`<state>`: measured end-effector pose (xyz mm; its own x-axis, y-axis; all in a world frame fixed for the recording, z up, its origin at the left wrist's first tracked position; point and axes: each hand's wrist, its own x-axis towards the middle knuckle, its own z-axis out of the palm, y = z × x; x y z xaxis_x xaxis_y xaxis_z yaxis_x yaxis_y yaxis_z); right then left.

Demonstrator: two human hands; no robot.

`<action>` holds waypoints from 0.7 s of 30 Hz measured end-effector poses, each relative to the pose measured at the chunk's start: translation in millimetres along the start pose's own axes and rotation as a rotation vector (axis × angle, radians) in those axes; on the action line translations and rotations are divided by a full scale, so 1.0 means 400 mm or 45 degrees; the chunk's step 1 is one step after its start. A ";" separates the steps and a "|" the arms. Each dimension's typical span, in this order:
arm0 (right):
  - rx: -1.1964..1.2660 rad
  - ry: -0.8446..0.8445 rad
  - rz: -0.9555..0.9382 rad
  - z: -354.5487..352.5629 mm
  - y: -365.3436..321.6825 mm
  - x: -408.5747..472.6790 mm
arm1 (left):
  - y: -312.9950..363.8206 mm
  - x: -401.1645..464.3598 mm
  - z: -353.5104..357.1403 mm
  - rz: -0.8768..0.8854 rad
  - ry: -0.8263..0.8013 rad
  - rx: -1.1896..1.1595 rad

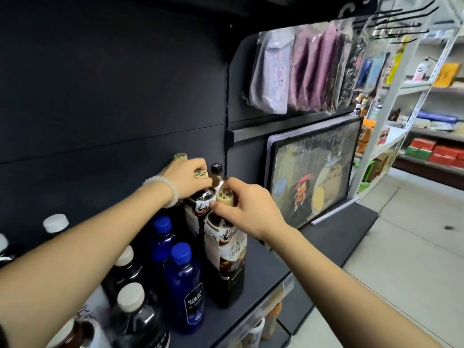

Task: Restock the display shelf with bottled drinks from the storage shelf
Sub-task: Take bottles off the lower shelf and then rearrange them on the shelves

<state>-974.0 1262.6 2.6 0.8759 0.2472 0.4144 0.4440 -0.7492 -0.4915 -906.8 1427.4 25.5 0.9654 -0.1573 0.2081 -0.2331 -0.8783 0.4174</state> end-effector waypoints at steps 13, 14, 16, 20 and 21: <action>-0.097 -0.087 0.052 -0.013 -0.036 -0.035 | 0.007 -0.080 -0.048 0.064 0.029 0.454; -0.113 -0.106 0.054 -0.018 -0.039 -0.046 | 0.012 -0.103 -0.058 0.080 0.071 0.502; -0.138 -0.114 0.075 -0.028 -0.038 -0.072 | 0.019 -0.148 -0.073 0.099 0.126 0.611; -0.256 -0.104 0.118 -0.064 -0.031 -0.172 | 0.043 -0.271 -0.078 0.110 0.141 0.679; -0.304 -0.108 0.112 -0.071 -0.028 -0.199 | 0.050 -0.300 -0.073 0.112 0.146 0.664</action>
<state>-1054.1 1233.7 -3.4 0.9263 0.2178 0.3075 0.3171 -0.8913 -0.3241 -1030.7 1441.9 34.6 0.9190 -0.2160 0.3299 -0.1955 -0.9762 -0.0944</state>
